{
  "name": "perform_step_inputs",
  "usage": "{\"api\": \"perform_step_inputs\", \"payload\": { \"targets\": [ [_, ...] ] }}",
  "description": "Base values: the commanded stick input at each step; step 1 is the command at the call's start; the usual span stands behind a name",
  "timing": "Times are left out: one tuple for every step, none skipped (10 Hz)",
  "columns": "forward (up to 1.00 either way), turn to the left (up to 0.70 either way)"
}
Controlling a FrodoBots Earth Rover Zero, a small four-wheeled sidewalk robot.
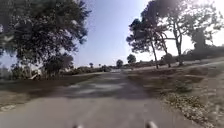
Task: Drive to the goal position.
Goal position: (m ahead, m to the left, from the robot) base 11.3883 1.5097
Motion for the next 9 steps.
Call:
{"api": "perform_step_inputs", "payload": {
  "targets": [
    [1.00, 0.37],
    [1.00, 0.28],
    [1.00, 0.05],
    [1.00, 0.00],
    [1.00, 0.00],
    [1.00, 0.00],
    [1.00, 0.00],
    [1.00, 0.00],
    [1.00, 0.01]
  ]
}}
